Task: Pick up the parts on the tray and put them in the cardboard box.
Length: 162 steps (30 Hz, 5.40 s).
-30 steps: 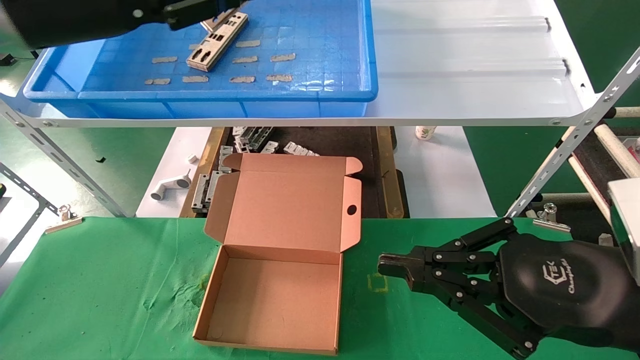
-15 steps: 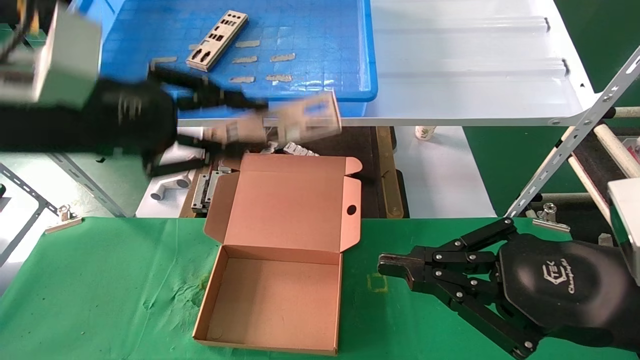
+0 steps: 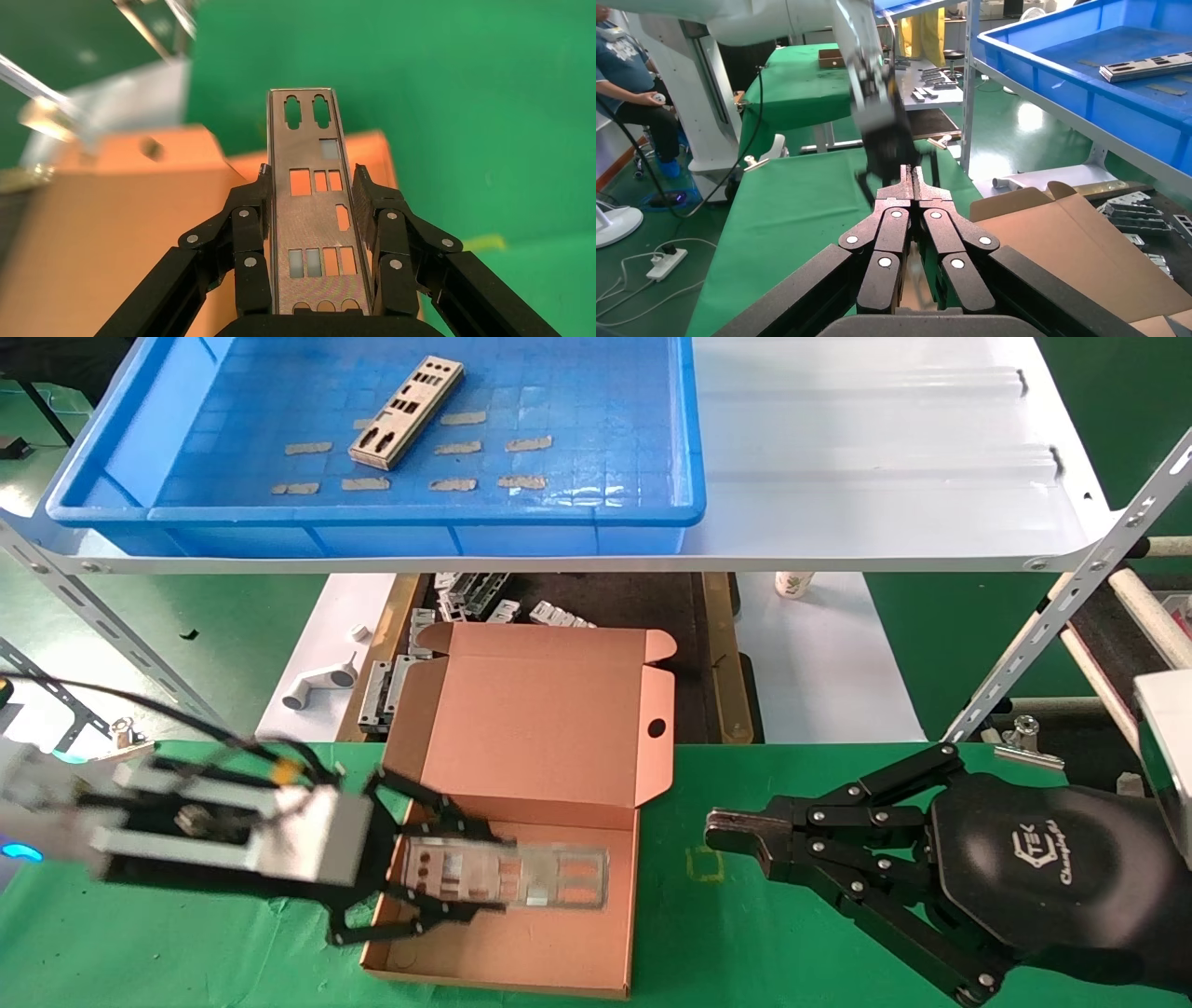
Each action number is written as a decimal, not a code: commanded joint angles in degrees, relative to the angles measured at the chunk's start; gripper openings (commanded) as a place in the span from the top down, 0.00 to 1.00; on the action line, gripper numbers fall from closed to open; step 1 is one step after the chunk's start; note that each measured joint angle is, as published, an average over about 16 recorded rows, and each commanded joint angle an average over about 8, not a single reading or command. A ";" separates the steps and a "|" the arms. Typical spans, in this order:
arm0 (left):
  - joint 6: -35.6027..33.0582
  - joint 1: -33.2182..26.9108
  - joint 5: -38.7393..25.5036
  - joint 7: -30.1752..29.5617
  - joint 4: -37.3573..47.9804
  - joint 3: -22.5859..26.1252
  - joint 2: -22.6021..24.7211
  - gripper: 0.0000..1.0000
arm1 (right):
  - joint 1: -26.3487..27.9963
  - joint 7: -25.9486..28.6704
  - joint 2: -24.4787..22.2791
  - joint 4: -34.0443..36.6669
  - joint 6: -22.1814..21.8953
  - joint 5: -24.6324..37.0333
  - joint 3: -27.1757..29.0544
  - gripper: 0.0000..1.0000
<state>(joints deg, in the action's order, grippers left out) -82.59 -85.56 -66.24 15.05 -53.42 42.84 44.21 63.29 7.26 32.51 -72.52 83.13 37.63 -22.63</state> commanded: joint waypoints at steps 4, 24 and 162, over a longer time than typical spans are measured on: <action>5.18 3.80 -4.67 2.82 1.21 2.23 3.04 1.00 | 0.00 0.00 0.00 0.00 0.00 0.00 0.00 1.00; 5.46 2.45 -9.00 8.63 18.56 5.45 12.43 0.00 | 0.00 0.00 0.00 0.00 0.00 -0.01 -0.01 1.00; -3.11 23.94 24.32 -25.67 -20.01 -26.76 -9.14 0.00 | 0.00 -0.02 -0.02 0.01 -0.03 -0.03 -0.04 0.00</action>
<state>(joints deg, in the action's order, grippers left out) -85.70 -61.62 -41.92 -10.62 -73.42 16.08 35.07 63.28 7.24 32.49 -72.51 83.10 37.60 -22.66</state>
